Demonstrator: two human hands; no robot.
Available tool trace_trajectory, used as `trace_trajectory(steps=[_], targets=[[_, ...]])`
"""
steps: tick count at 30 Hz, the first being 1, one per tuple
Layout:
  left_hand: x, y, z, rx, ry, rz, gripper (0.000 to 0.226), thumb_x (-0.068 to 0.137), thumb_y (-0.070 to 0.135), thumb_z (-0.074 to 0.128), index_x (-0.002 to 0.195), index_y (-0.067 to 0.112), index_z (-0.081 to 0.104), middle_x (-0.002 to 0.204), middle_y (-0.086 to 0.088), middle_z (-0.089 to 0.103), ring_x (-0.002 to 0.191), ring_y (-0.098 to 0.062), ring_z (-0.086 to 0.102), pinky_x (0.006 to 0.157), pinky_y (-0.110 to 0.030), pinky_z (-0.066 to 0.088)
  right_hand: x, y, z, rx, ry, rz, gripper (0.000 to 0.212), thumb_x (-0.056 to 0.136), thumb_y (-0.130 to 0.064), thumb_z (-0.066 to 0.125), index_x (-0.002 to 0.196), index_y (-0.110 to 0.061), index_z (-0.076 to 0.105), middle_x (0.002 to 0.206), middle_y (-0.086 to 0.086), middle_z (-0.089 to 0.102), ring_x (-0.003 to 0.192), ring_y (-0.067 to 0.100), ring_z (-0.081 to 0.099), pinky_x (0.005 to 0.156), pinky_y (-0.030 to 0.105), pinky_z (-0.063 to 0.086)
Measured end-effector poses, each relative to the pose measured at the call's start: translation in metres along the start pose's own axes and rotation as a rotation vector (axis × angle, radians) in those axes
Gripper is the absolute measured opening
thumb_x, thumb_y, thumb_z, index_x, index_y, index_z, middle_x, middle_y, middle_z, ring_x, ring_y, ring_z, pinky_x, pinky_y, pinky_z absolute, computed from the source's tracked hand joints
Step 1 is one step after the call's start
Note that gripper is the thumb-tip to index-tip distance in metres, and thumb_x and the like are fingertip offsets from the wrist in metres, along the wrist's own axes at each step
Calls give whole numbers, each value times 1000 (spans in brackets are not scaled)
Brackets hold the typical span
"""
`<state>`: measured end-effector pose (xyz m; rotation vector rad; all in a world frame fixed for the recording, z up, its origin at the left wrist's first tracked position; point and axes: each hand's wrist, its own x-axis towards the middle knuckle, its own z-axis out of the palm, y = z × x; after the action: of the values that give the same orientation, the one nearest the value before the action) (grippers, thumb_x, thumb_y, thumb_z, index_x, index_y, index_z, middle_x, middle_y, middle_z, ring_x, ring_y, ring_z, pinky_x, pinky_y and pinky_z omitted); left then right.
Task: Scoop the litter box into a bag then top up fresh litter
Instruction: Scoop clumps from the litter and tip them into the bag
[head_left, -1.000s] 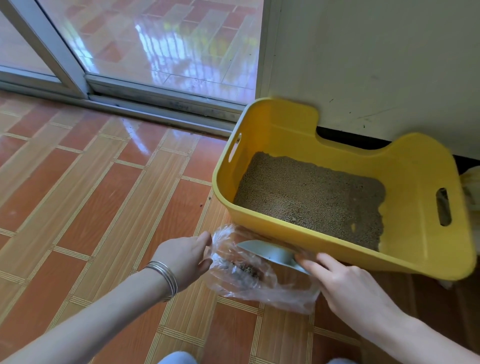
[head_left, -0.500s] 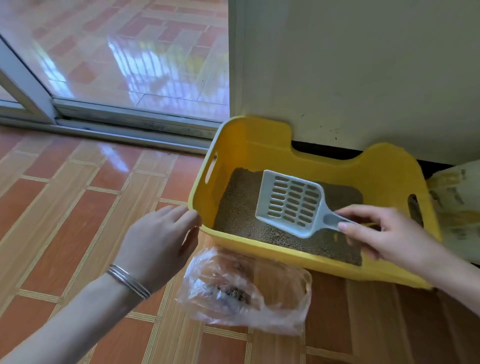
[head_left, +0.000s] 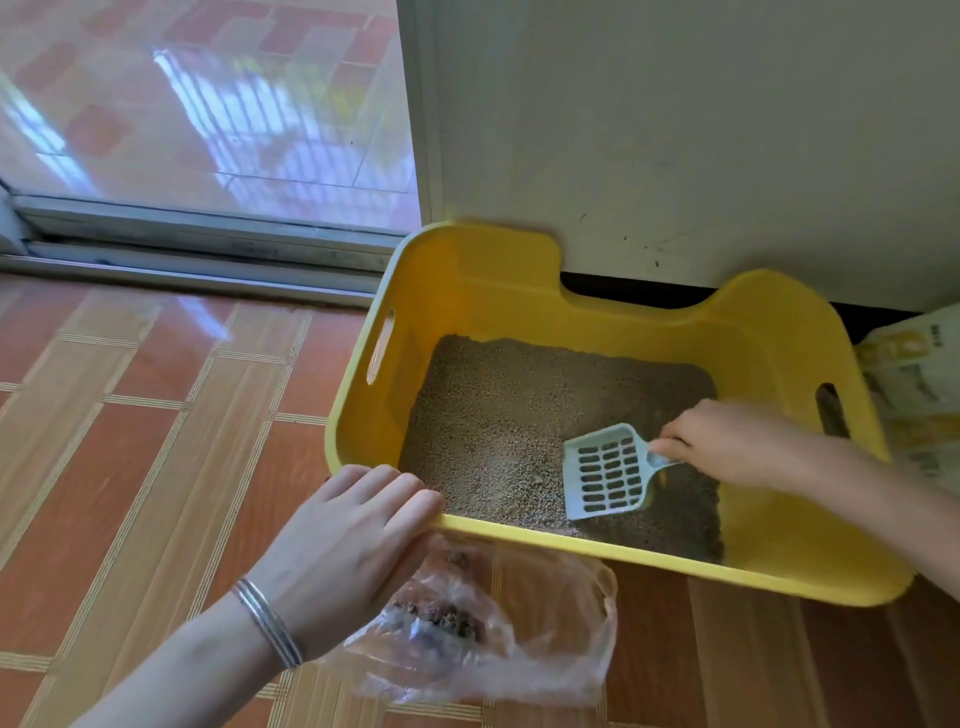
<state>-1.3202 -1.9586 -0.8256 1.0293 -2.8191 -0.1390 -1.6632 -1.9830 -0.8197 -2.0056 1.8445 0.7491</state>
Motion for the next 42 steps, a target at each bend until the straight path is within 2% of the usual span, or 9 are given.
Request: trace_trajectory(steps=[4,7,13,19,25,29,35,38,42], targets=[[0,-4,8,17,-12,14,17,88,21,46,100,19,58,91,4,62,79,-18,60,78,-31,36,-3,-2,-1,-295,42,-79,46,93,-56,29,97,-27,64,64,-9,50,54,7,46,46,19,29],[-1,-4,11,12,5,11,23,78,16,58,101,18,57,92,4,62,80,-18,60,78,-29,38,-1,-9,6,-319,59,-68,45,96,-51,24,93,-28,62,61,-10,47,59,10,50,47,19,31],[0,-4,13,9,22,30,21,81,16,51,102,17,54,91,3,61,77,-20,59,76,-30,37,14,-34,18,-160,194,-62,44,96,-50,26,96,-28,63,55,-10,43,54,10,52,52,21,43],[0,-5,13,-2,33,16,20,83,16,47,102,17,54,89,2,61,75,-22,59,75,-31,37,41,-53,28,83,197,-135,40,95,-50,31,83,-27,61,53,-8,44,44,4,39,44,21,25],[0,-5,14,1,32,7,20,83,15,50,102,18,52,88,2,60,74,-21,57,75,-31,37,50,-55,35,283,143,-200,36,84,-60,50,86,-26,61,56,-7,54,47,6,45,49,23,31],[-1,-4,14,0,27,-9,16,86,17,46,101,19,52,87,4,60,74,-19,56,74,-30,38,40,-44,35,377,168,-195,29,82,-60,51,74,-32,54,55,-7,53,46,6,44,48,21,27],[-1,-3,13,4,22,-9,16,86,19,44,100,19,52,87,4,60,74,-20,58,75,-31,36,29,-22,28,587,291,-137,31,76,-63,50,81,-34,61,53,-2,59,41,7,45,46,22,32],[-1,-3,12,6,21,-7,18,85,19,44,101,20,52,88,4,60,75,-20,57,76,-30,36,26,-11,19,539,336,-115,44,72,-68,43,87,-32,63,52,-5,58,40,6,46,45,22,33],[-1,-3,13,11,18,-7,17,85,19,45,100,20,53,88,4,59,75,-20,57,76,-30,36,21,-4,6,245,254,-57,34,84,-59,47,90,-28,61,54,-9,52,42,3,44,44,18,28]])
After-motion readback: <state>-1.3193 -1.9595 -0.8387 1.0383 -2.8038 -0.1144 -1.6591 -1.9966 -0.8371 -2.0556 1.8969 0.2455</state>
